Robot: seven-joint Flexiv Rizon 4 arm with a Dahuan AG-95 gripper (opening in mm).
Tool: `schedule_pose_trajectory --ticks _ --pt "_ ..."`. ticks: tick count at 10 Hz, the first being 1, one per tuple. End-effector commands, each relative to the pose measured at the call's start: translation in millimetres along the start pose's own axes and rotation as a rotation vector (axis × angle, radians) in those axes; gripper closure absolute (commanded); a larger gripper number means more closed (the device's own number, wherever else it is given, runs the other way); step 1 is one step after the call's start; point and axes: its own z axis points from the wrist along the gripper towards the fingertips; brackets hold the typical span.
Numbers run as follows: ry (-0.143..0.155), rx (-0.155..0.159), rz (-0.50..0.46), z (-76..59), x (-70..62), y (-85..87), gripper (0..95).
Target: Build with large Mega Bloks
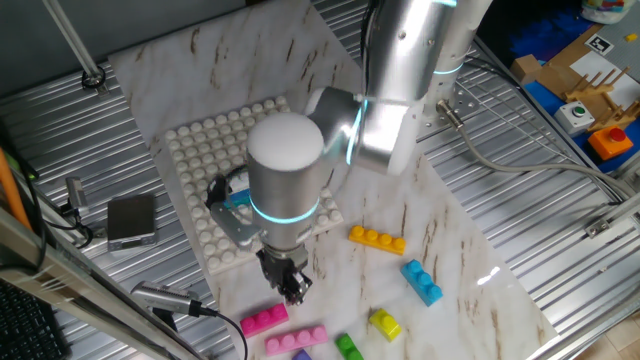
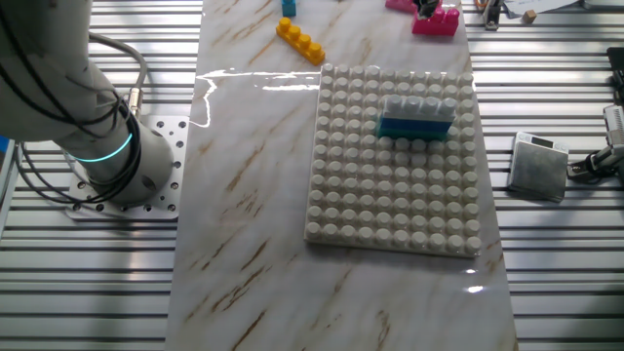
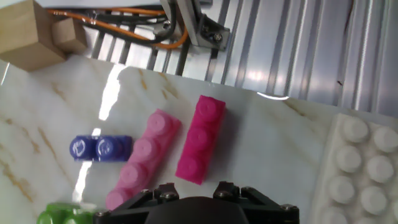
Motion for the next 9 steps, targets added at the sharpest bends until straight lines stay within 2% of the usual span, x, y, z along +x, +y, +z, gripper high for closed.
schedule_pose_trajectory --ticks 1,5,9 --pt "-0.019 0.011 0.007 5.1 -3.8 5.1 57.0" --pt "-0.036 0.027 -0.004 15.9 -9.6 3.3 57.0" --pt "-0.039 0.032 -0.004 18.2 -13.2 2.7 57.0"
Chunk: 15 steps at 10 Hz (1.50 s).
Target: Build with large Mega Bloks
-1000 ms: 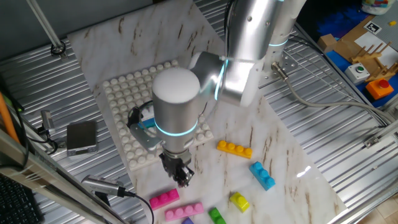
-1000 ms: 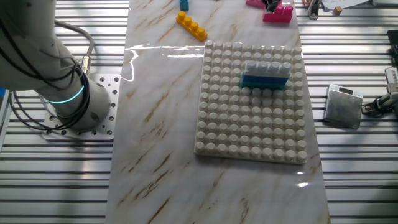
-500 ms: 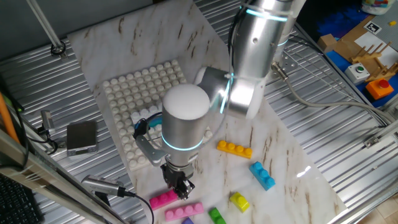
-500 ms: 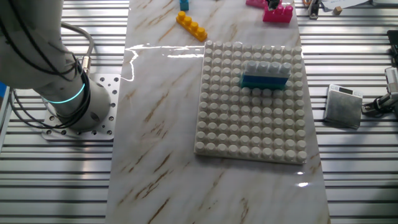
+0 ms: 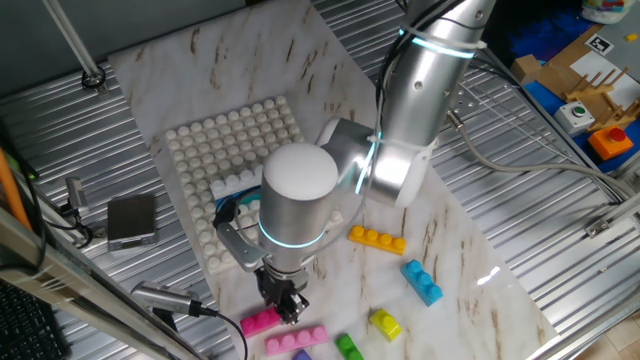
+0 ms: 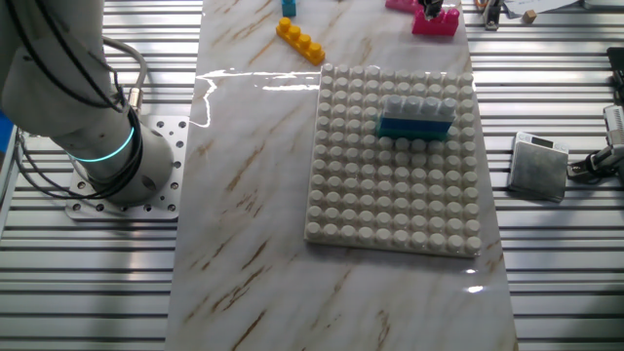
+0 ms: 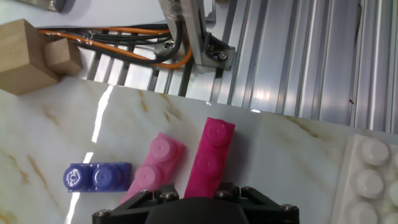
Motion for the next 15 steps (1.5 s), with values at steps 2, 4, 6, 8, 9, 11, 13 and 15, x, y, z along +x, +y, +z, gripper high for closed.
schedule_pose_trajectory --ticks 2,4,6,8,9,11,13,15 --pt "-0.003 0.009 -0.007 5.1 0.0 -1.0 57.0" --pt "-0.002 0.019 -0.008 11.0 -4.6 -2.4 57.0" --pt "-0.005 0.028 -0.018 18.7 -4.7 -4.2 57.0" --pt "-0.005 0.033 -0.030 22.5 -4.6 -5.0 76.0" --pt "-0.003 0.035 -0.040 22.1 -4.5 -5.2 95.0" --pt "-0.003 0.034 -0.042 20.5 -4.4 -5.2 95.0" --pt "0.000 0.033 -0.038 17.2 -4.4 -5.4 95.0" --pt "0.009 0.029 -0.046 8.2 -2.9 -7.7 95.0"
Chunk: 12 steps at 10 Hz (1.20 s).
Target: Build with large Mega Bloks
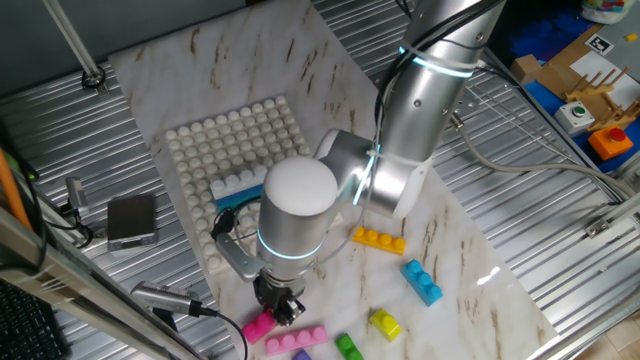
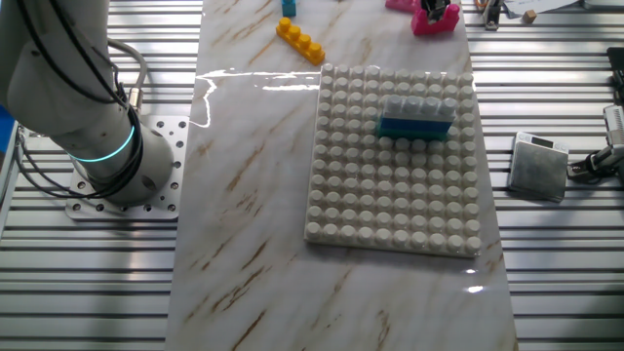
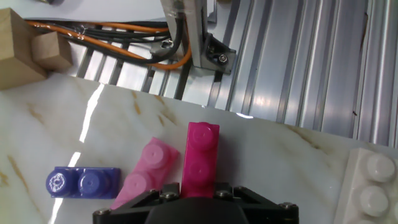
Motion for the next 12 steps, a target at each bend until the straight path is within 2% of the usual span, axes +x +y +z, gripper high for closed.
schedule_pose_trajectory --ticks 1,2,4,5,6,8,10,12 --pt "0.017 -0.007 -0.011 -15.3 3.4 -3.5 95.0" --pt "0.025 -0.010 -0.016 -24.0 5.2 -5.4 95.0" --pt "0.052 -0.019 -0.036 -50.3 13.4 -12.9 95.0" --pt "0.057 -0.024 -0.041 -55.0 15.6 -14.9 95.0" --pt "0.071 -0.033 -0.075 -74.8 28.6 -26.9 95.0" --pt "0.076 -0.038 -0.110 -99.1 49.4 -41.2 95.0" --pt "0.075 -0.036 -0.118 -111.7 61.7 -42.4 95.0" --pt "0.080 -0.032 -0.106 -119.5 65.3 -38.3 95.0"
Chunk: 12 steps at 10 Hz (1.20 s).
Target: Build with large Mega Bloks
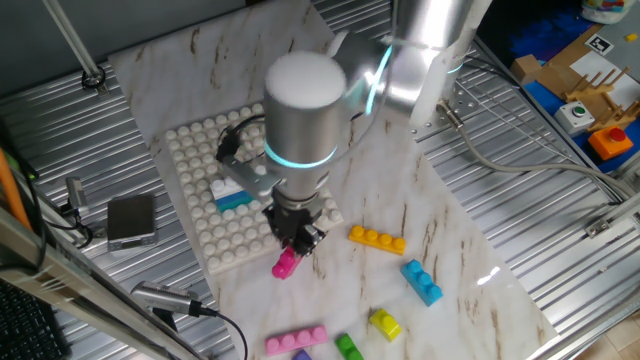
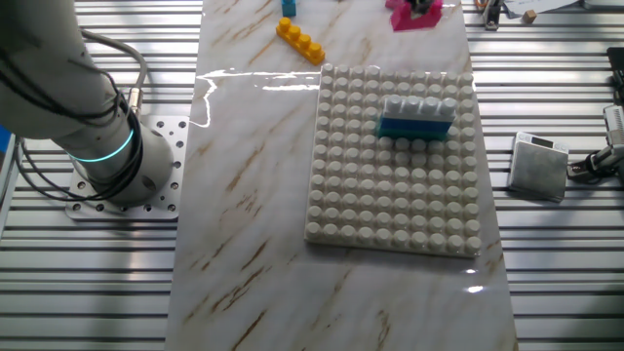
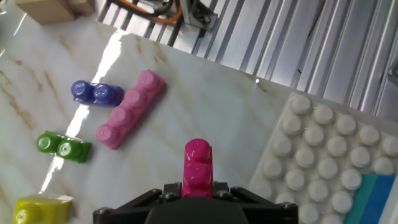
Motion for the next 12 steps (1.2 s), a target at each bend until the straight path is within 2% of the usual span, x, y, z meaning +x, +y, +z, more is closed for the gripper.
schedule_pose_trajectory --ticks 1,8,12 --pt "0.019 -0.004 0.009 4.6 -6.0 1.7 95.0" --pt "0.025 0.002 -0.008 4.9 -3.9 2.1 95.0" --pt "0.022 -0.010 -0.029 4.9 -3.7 2.1 95.0"
